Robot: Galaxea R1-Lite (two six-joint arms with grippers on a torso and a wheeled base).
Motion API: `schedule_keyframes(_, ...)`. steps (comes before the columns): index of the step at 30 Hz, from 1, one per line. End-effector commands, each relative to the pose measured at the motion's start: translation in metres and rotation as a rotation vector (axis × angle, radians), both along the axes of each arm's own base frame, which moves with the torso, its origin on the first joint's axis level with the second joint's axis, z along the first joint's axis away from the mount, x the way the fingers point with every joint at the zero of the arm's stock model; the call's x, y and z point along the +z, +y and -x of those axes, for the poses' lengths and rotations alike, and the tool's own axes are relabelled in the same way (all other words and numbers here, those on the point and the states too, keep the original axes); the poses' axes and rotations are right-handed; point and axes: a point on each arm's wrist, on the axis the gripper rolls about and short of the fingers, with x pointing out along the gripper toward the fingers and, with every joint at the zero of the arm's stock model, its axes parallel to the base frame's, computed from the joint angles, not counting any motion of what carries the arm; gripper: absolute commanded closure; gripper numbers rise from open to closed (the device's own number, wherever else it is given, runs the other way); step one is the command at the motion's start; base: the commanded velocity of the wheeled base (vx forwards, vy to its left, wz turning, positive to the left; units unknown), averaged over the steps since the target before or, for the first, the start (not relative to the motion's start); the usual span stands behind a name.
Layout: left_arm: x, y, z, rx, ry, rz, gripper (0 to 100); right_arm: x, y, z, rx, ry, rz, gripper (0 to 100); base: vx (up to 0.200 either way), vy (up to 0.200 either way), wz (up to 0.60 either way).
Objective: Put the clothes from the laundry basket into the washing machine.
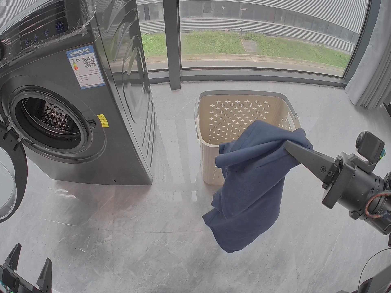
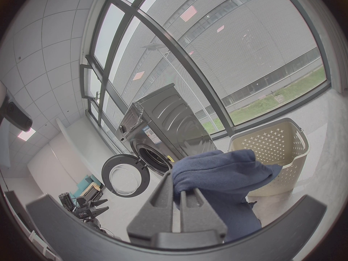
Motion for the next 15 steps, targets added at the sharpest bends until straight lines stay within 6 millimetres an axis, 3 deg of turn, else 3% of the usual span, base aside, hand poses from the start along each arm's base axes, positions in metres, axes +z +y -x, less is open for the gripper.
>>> schedule_keyframes(1, -0.0043, 0.0000, -0.0003, -0.001, 0.004, 0.000, 0, -0.0013, 0.0004, -0.0009, -0.002, 0.004, 0.004, 100, 0.000, 0.200, 0.00)
schedule_keyframes(15, -0.0043, 0.0000, -0.0003, -0.001, 0.004, 0.002, 0, -0.0012, 0.0019, -0.0024, -0.002, 0.007, 0.004, 100, 0.000, 0.200, 0.00)
